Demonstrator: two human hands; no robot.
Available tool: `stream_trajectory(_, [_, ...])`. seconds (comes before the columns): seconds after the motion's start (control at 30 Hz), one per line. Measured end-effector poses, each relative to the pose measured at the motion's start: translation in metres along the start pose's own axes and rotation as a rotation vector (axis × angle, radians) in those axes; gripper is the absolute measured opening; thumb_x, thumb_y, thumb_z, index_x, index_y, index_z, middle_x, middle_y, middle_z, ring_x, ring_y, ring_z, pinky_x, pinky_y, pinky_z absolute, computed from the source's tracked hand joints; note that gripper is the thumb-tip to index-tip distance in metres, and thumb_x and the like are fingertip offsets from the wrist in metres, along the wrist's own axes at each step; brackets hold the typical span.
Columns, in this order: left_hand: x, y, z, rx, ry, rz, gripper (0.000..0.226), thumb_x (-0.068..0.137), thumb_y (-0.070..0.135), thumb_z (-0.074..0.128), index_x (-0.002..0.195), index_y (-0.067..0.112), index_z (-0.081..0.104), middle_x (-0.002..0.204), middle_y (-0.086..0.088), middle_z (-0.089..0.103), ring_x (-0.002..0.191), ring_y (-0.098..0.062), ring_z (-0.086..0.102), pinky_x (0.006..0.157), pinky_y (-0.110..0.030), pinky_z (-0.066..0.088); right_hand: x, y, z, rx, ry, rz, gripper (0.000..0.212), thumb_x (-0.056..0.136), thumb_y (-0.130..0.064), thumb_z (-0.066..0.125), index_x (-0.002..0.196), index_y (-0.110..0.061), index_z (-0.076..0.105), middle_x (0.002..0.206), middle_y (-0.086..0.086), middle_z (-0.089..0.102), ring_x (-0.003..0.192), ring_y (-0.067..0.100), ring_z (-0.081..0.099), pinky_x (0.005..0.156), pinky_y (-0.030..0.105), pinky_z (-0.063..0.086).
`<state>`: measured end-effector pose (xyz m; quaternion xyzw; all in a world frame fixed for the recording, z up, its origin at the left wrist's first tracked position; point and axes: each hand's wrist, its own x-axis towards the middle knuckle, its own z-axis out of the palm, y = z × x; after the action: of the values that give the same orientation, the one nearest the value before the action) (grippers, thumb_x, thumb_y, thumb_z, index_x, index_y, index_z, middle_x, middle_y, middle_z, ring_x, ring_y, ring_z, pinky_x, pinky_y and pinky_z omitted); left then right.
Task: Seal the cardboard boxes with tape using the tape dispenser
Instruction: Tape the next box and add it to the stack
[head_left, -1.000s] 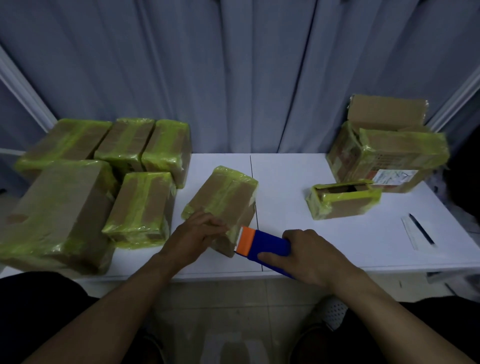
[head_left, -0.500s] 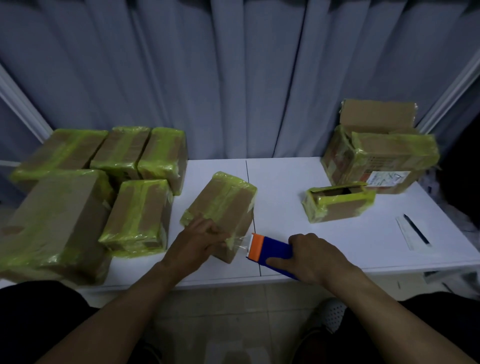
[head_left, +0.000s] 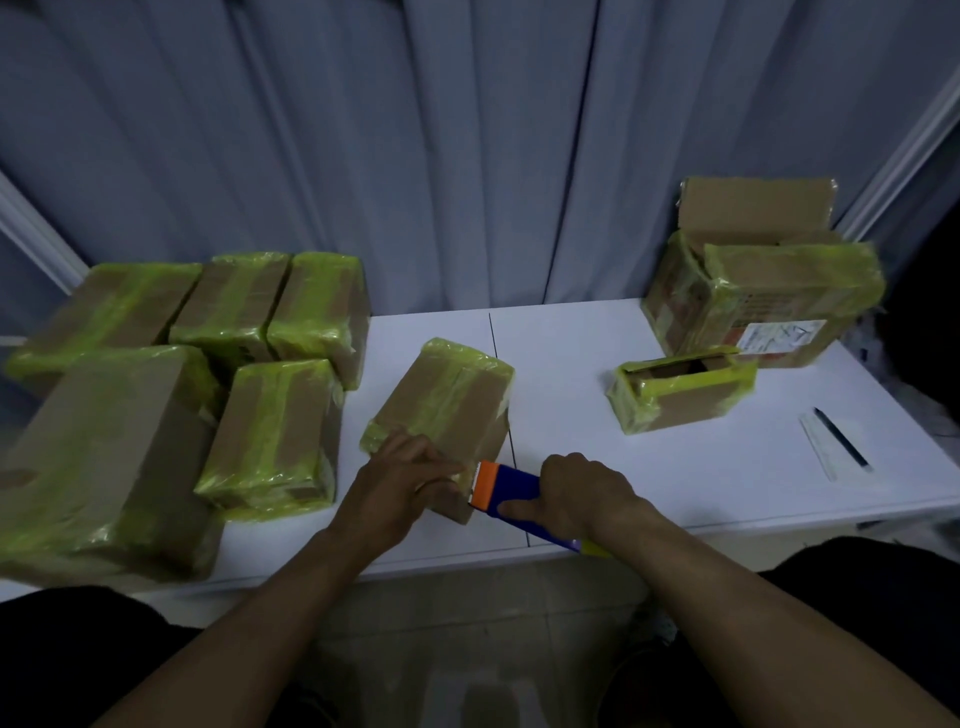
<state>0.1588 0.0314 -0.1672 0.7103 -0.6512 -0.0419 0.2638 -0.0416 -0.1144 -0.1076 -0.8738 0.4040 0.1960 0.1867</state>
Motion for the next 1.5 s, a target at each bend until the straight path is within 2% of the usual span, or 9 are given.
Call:
stream_trajectory(0.1, [0.0,-0.006,0.003,-0.011,-0.014,-0.005,0.026,0.094,0.039,0.057,0.114,0.031,0.072,0.104,0.01,0.062,0.101,-0.012,0.052,0.075,-0.026,0.048,0.006,-0.001,0.002,0.035,-0.007,0.01,0.076,0.081,-0.08,0.06,0.117,-0.013,0.06,0.095,0.001,0.062,0.09,0.022,0.068,0.083,0.036,0.058])
stream_trajectory(0.23, [0.0,-0.006,0.006,-0.006,0.032,0.047,0.033,0.081,0.008,0.079,0.109,0.025,0.076,0.105,0.007,0.066,0.103,-0.013,0.051,0.091,-0.029,0.046,0.013,-0.001,0.003,0.065,-0.026,0.013,0.066,0.08,-0.08,0.061,0.099,-0.017,0.054,0.083,-0.002,0.057,0.084,0.02,0.066,0.082,0.036,0.058])
stream_trajectory(0.4, [0.003,-0.002,0.003,0.011,0.018,0.066,0.039,0.078,0.003,0.08,0.109,0.026,0.076,0.106,0.007,0.067,0.102,-0.011,0.048,0.079,-0.026,0.045,0.021,0.0,0.001,0.195,-0.091,0.018,0.062,0.078,-0.08,0.064,0.08,-0.019,0.054,0.076,-0.001,0.061,0.071,0.016,0.063,0.067,0.028,0.049])
stream_trajectory(0.77, [0.006,0.007,-0.005,0.007,0.015,0.01,0.023,0.087,0.024,0.071,0.11,0.027,0.075,0.108,0.008,0.066,0.103,-0.015,0.054,0.075,-0.028,0.049,0.011,-0.017,0.003,-0.046,0.127,0.03,0.061,0.084,-0.074,0.061,0.103,-0.017,0.058,0.105,0.004,0.067,0.092,0.024,0.066,0.072,0.033,0.047])
stream_trajectory(0.93, [-0.001,0.021,-0.014,-0.016,0.001,-0.025,0.042,0.085,0.037,0.072,0.125,0.028,0.066,0.127,0.008,0.062,0.115,-0.017,0.058,0.093,-0.036,0.051,0.008,-0.009,-0.006,0.068,0.098,0.077,0.062,0.082,-0.077,0.062,0.092,-0.017,0.052,0.088,-0.001,0.057,0.082,0.021,0.062,0.073,0.033,0.051])
stream_trajectory(1.07, [-0.008,-0.005,-0.015,0.045,-0.034,-0.167,0.062,0.091,0.028,0.061,0.146,0.043,0.037,0.153,0.001,0.043,0.141,-0.023,0.04,0.116,-0.055,0.031,-0.004,0.01,-0.01,0.15,0.173,0.102,0.061,0.082,-0.08,0.058,0.077,-0.021,0.047,0.082,-0.001,0.058,0.078,0.021,0.064,0.071,0.034,0.053])
stream_trajectory(1.17, [-0.016,-0.018,-0.019,0.095,-0.067,-0.198,0.063,0.094,0.027,0.05,0.144,0.059,0.028,0.156,0.006,0.038,0.144,-0.023,0.037,0.114,-0.057,0.032,-0.013,0.018,-0.012,0.23,0.257,0.094,0.068,0.079,-0.086,0.053,0.082,-0.018,0.055,0.079,-0.001,0.06,0.073,0.02,0.066,0.068,0.033,0.057])
stream_trajectory(1.3, [-0.004,0.015,-0.022,0.198,-0.08,-0.257,0.04,0.104,0.028,0.048,0.143,0.034,0.048,0.151,-0.005,0.046,0.136,-0.028,0.046,0.112,-0.039,0.038,-0.021,0.015,-0.027,0.386,0.351,0.028,0.07,0.081,-0.086,0.048,0.086,-0.017,0.057,0.074,-0.004,0.062,0.067,0.014,0.065,0.056,0.024,0.047])
stream_trajectory(1.5, [0.024,0.017,-0.026,0.491,-0.254,-0.32,0.043,0.099,0.036,0.049,0.142,0.033,0.047,0.14,-0.006,0.052,0.116,-0.029,0.06,0.092,-0.041,0.053,-0.015,-0.004,-0.072,0.476,0.339,-0.102,0.072,0.076,-0.083,0.059,0.1,-0.015,0.06,0.078,-0.006,0.063,0.073,0.01,0.065,0.057,0.02,0.045])
